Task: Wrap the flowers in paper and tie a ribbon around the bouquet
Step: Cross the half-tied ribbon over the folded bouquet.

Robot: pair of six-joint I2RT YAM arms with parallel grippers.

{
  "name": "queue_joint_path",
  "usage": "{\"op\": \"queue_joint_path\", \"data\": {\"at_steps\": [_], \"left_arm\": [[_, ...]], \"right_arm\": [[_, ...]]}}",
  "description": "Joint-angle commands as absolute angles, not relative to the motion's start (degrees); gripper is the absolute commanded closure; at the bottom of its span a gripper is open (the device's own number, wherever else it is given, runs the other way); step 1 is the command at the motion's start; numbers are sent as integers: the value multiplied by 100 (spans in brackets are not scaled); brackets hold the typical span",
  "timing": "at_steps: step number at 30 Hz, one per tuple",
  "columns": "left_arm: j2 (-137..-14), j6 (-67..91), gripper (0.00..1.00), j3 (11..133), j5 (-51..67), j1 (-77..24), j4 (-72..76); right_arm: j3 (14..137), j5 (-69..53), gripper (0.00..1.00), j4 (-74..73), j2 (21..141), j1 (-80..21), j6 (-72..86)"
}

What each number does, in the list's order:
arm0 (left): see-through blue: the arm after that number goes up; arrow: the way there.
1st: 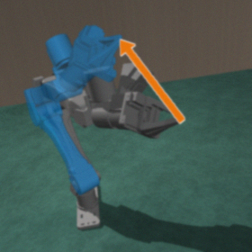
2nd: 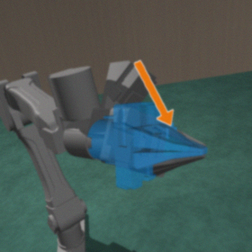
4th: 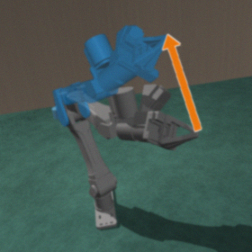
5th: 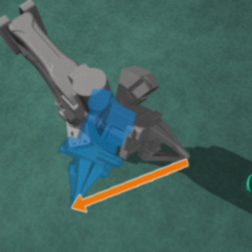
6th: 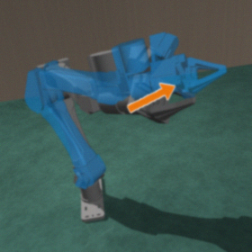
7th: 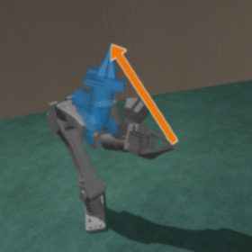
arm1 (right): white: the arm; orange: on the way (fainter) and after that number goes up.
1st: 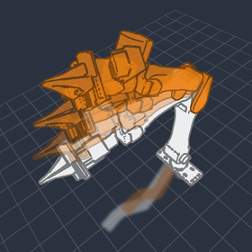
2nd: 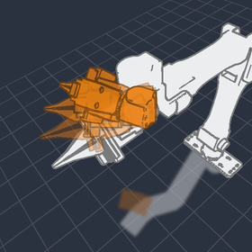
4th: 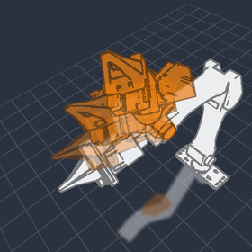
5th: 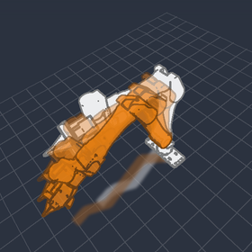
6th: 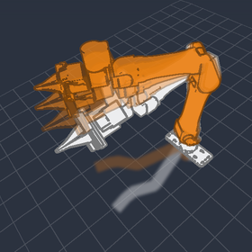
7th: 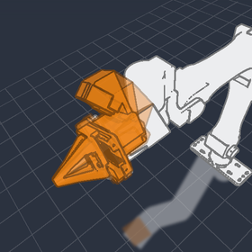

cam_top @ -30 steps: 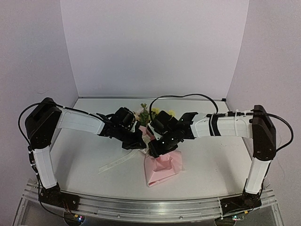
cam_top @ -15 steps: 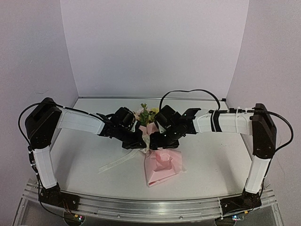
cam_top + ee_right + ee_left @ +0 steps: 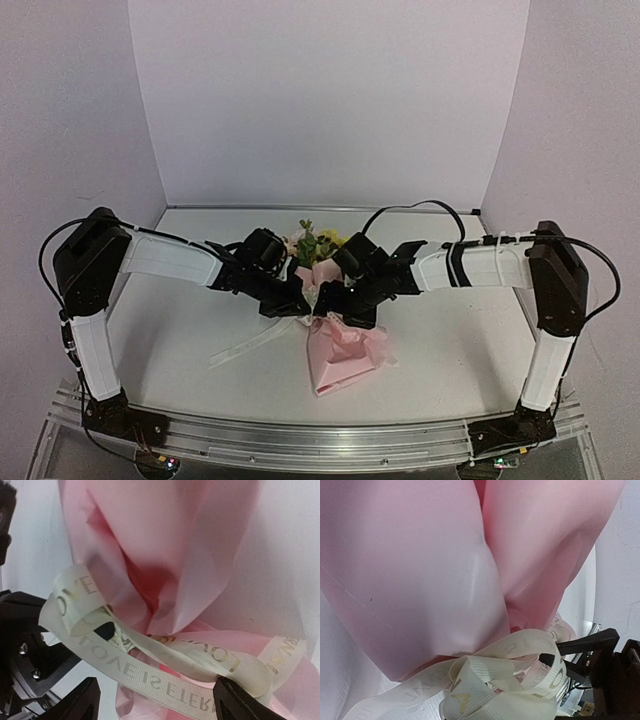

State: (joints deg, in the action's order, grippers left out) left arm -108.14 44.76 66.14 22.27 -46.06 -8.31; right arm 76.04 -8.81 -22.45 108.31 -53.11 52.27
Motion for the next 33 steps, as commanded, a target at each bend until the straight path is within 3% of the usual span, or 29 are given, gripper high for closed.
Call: {"op": "queue_joint_path", "data": {"at_steps": [1,6,11,17,22,30,33], "left_arm": [[-10667,4320,100,6471,2186,-4588,-597],[-10558,4258,100,6370,2214,-4588,-560],[-10538,4208,100,6329,2294,-4588,-518],[-10523,4125,100,6295,2338,-4588,-546],[-10486,4066,100,6280,2341,-4586,-577],[-10458,4016,100,6251,2374,-4588,-568],[-10476,4007,100,6273,2381,-4590,-570]], "right_arm": [[7364,-604,18,-1705,10570,-5250,6056],[7164,-233,19,-1537,10416,-5248,6528],[7058,-48,29,-1379,10456,-5203,6918],[6880,264,32,-1255,10415,-5184,7346],[6709,336,44,-1047,10404,-5135,7676],[6495,288,27,-320,10178,-5204,7415],[6456,326,26,-264,10164,-5272,7386]]}}
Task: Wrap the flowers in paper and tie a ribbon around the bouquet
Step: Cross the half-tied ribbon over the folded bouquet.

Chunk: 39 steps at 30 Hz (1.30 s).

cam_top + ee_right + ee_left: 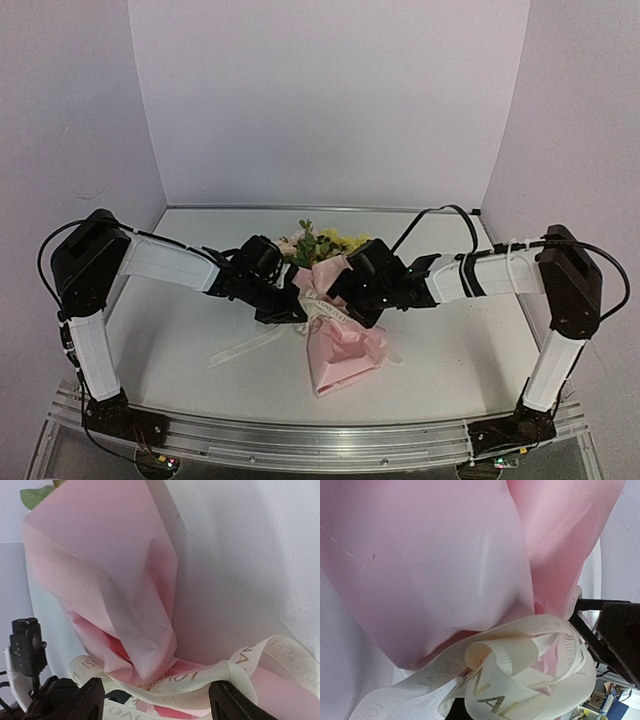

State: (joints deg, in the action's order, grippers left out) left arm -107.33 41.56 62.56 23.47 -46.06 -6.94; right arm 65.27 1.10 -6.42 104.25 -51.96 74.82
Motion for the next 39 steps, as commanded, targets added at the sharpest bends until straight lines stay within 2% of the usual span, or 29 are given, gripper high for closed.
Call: {"op": "queue_joint_path", "data": {"at_steps": [1,5,12,17,32,39], "left_arm": [[-10482,4004,100,6274,2381,-4588,-568],[-10475,3999,100,6272,2378,-4588,-571],[-10458,3973,100,6269,2389,-4588,-588],[-10470,3963,100,6286,2380,-4588,-593],[-10432,3942,100,6292,2355,-4585,-621],[-10421,3914,100,6271,2344,-4589,-628]], "right_arm": [[6442,283,27,-264,10207,-5274,7459],[6535,126,42,-299,10432,-5273,7726],[6688,86,44,-557,10610,-5266,7980],[6689,77,50,-631,10652,-5273,8088],[7028,123,100,-830,10655,-5216,7738],[7115,49,100,-998,10574,-5202,7498]]}}
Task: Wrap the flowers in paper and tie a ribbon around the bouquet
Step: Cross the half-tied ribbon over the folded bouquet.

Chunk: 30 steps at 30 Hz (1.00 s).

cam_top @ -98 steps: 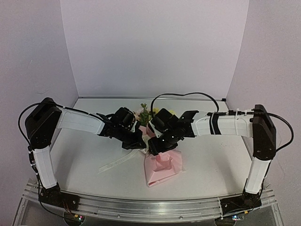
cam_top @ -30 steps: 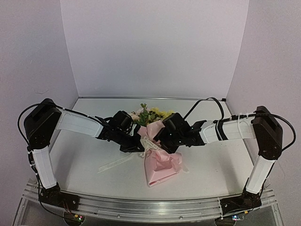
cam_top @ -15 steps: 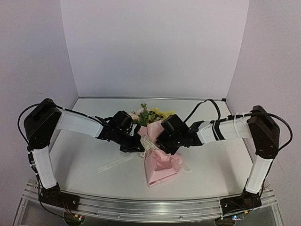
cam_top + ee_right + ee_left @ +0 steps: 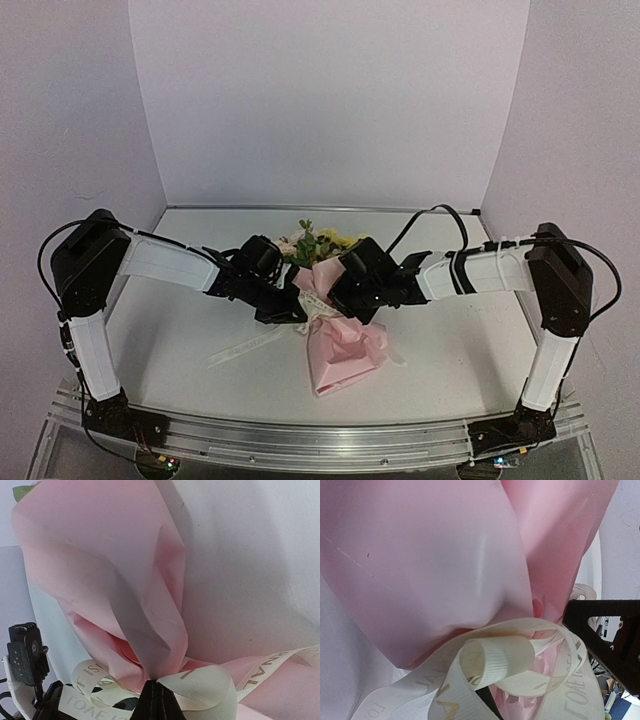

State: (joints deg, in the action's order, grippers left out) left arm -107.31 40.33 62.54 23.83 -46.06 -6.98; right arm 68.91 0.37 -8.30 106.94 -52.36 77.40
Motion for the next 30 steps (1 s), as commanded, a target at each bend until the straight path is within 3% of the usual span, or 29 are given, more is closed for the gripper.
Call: {"op": "queue_joint_path", "data": {"at_steps": [1,5,15,30], "left_arm": [[-10417,3915,100,6274,2341,-4591,-633],[-10398,3904,100,6263,2332,-4585,-631],[-10419,3880,100,6317,2317,-4584,-676],[-10402,3878,100,6275,2289,-4580,-665]], "right_arm": [[7111,35,100,-1002,10564,-5209,7462],[7159,-320,99,-1002,10563,-5216,7151],[7342,-838,77,-1088,10674,-5213,6733],[7572,-1210,67,-1611,10915,-5218,6494]]}}
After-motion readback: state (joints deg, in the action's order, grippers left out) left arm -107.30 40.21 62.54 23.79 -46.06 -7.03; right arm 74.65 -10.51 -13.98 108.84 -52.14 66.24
